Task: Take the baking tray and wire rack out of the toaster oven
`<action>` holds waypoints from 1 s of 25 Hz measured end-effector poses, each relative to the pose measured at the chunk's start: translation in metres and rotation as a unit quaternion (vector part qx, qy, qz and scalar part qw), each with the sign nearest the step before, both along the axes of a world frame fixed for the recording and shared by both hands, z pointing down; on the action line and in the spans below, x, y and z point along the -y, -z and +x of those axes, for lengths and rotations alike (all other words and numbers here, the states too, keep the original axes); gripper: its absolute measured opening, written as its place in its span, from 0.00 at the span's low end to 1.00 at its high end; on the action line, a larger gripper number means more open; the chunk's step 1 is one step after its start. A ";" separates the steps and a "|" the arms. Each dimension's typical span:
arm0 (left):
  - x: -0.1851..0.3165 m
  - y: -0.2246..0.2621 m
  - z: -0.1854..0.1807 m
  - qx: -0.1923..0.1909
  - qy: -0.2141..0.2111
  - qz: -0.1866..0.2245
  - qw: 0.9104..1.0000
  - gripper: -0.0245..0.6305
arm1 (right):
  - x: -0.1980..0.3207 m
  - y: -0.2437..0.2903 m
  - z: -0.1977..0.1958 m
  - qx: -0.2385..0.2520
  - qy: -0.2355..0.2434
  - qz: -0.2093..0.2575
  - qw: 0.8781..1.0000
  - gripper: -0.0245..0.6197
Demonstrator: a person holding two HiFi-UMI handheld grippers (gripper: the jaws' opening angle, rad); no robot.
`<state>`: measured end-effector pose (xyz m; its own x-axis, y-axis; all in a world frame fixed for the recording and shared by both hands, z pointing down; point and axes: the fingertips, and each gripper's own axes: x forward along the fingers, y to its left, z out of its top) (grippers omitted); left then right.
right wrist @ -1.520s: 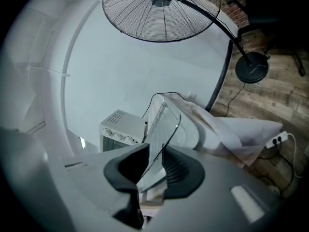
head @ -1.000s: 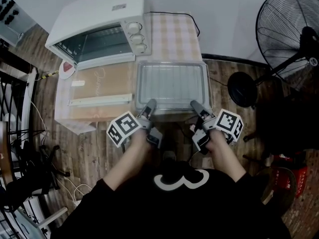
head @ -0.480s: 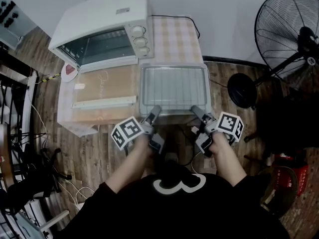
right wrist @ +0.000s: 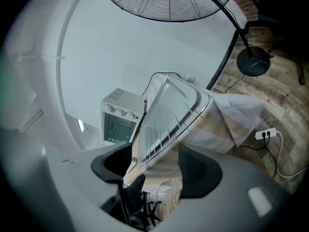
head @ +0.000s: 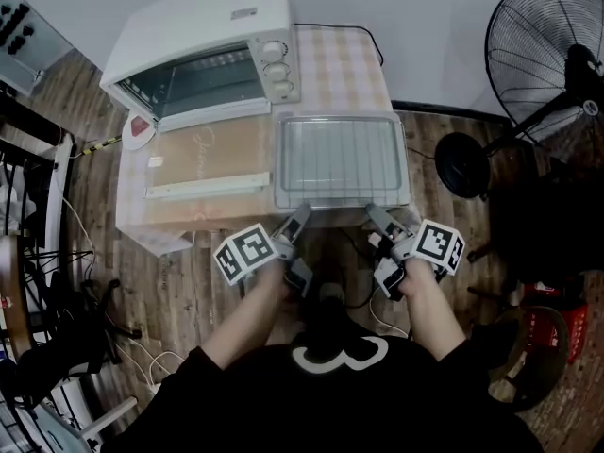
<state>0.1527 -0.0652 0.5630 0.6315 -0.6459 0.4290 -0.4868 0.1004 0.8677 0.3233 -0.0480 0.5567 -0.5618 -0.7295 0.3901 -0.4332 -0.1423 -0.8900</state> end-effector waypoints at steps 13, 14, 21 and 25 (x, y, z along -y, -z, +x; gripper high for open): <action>-0.083 0.077 -0.032 0.118 -0.159 0.165 0.966 0.32 | -0.082 0.129 -0.081 -0.221 0.141 0.281 0.923 0.04; -0.091 0.090 -0.035 0.130 -0.173 0.191 0.957 0.28 | -0.093 0.139 -0.093 -0.234 0.159 0.299 0.911 0.04; -0.158 0.177 -0.040 0.171 -0.259 0.373 0.874 0.07 | -0.158 0.191 -0.148 -0.286 0.225 0.373 0.853 0.04; -0.198 0.201 -0.042 0.175 -0.302 0.413 0.842 0.05 | -0.185 0.212 -0.161 -0.275 0.224 0.388 0.851 0.04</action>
